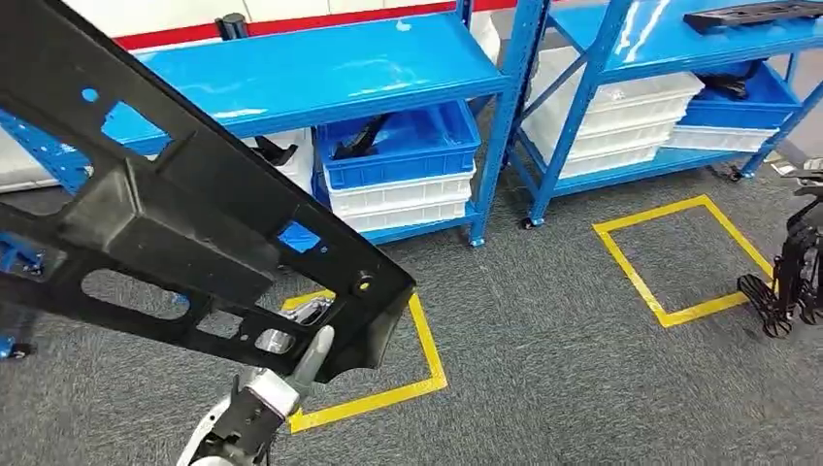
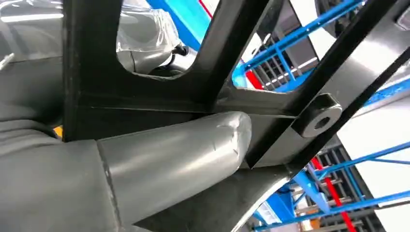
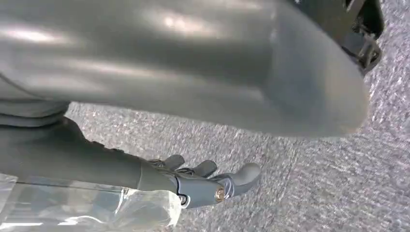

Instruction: Take the parts from the cabinet and place them on the table.

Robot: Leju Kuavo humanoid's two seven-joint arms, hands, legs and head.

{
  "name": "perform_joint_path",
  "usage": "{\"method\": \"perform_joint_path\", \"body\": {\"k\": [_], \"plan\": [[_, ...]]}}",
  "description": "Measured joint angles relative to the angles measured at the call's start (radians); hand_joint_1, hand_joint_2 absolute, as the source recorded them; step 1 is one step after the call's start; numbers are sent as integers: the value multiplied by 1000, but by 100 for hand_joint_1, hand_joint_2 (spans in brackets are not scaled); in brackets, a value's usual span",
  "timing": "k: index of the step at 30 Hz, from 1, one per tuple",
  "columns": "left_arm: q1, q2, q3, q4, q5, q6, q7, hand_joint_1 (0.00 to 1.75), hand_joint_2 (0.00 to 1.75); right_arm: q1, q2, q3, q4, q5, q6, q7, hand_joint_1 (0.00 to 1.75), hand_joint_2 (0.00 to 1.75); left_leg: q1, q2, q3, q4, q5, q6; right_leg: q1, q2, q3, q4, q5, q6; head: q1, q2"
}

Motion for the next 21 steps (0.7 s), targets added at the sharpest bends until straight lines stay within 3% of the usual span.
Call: {"method": "perform_joint_path", "body": {"k": [1, 2, 4, 5, 6, 7, 8, 9, 10, 11, 12, 14, 15, 16, 17, 18, 20, 21], "plan": [[0, 5, 2, -8, -7, 9, 5, 175, 0, 1, 0, 0, 1, 5, 0, 0, 0, 0, 1, 10, 1, -3, 4, 6, 0, -51, -4, 17, -17, 3, 0, 0], [7, 8, 3, -19, -15, 18, 11, 175, 0, 0, 0, 0, 2, 8, -1, 2, 0, 0, 0, 21, -2, -2, 6, 10, 3, -91, -26, 70, -57, 8, 4, 0], [23, 22, 6, -40, -31, 30, 28, 175, 0, -2, -1, 0, 2, 9, 0, 2, 0, 0, -2, 51, -5, -2, 7, 13, -2, -109, -101, 249, -148, 16, 4, 0], [29, 29, 6, -48, -35, 31, 39, 175, 0, 0, -1, 0, 2, 9, 1, 4, 0, 0, -3, 65, -6, -2, 7, 13, -3, -109, -130, 324, -175, 18, 4, 0], [33, 34, 6, -53, -38, 32, 45, 175, 0, 3, -1, 0, 2, 9, 2, 9, 0, 0, -3, 76, -7, -2, 7, 13, -4, -109, -139, 351, -177, 19, 5, 0], [38, 42, 7, -63, -39, 33, 51, 175, 0, 8, -2, 0, 3, 8, 2, 13, 0, 0, -3, 88, -7, -1, 7, 13, -5, -110, -119, 324, -157, 20, 5, 0], [40, 47, 8, -72, -39, 35, 56, 175, 0, 12, -2, 0, 4, 8, 3, 13, 0, 0, -3, 99, -7, -1, 7, 13, -5, -113, -78, 255, -124, 18, 5, 0], [41, 52, 10, -81, -39, 37, 61, 175, 0, 13, -2, 0, 4, 5, 5, 16, 0, 0, -4, 109, -5, -1, 7, 13, -4, -128, -12, 143, -79, 14, 4, 0], [42, 55, 11, -89, -39, 39, 66, 175, 0, 13, -3, 0, 5, 1, 5, 17, 0, 0, -7, 117, -2, -1, 6, 12, 0, -172, 44, 48, -48, 7, 5, 0], [45, 59, 16, -97, -39, 39, 70, 175, 0, 9, -3, 0, 5, -3, 6, 17, 0, 0, -14, 125, -2, 0, 4, 7, 11, -220, 66, -1, -58, 0, 5, 0], [47, 68, 22, -106, -39, 40, 75, 175, 0, 5, -3, 0, 6, -5, 6, 18, 0, 0, -17, 134, -4, 1, 4, 2, 14, -201, 60, 1, -51, -11, 3, 0], [48, 76, 24, -117, -37, 40, 87, 175, 0, 9, -3, 0, 6, -10, 11, 27, 0, 0, -16, 155, -1, -2, 5, -6, 17, -182, 52, 2, -49, -16, 3, 0], [48, 79, 24, -123, -37, 40, 92, 175, 0, 14, -3, 0, 6, -12, 15, 31, 0, 0, -19, 165, 1, -1, 4, -12, 12, -171, 52, -4, -43, -26, 3, 0], [50, 83, 26, -130, -38, 40, 95, 175, 0, 15, 0, 0, 7, -12, 21, 32, 0, 0, -11, 145, -4, 11, -10, -18, 3, -164, 53, -8, -37, -34, 4, 0], [51, 87, 27, -137, -40, 39, 103, 175, 0, 14, 0, 0, 7, -12, 21, 34, 0, 0, -10, 100, -16, 45, -38, -23, 1, -152, 49, -8, -34, -40, 1, 0], [54, 88, 27, -145, -41, 39, 111, 175, 0, 13, 1, 0, 8, -12, 23, 34, 0, 0, -7, 78, -51, 127, -89, -26, 1, -142, 44, -8, -30, -46, 0, 0], [62, 95, 26, -155, -44, 38, 135, 175, 0, 11, 6, 0, 8, -19, 23, 32, 0, 0, -5, 64, -127, 302, -164, -32, 2, -114, 36, -7, -25, -48, -1, 0], [65, 99, 24, -159, -47, 38, 144, 175, 0, 12, 8, 0, 8, -24, 23, 31, 0, 0, -5, 63, -144, 344, -172, -33, 2, -102, 35, -7, -23, -47, -1, 0]]}}
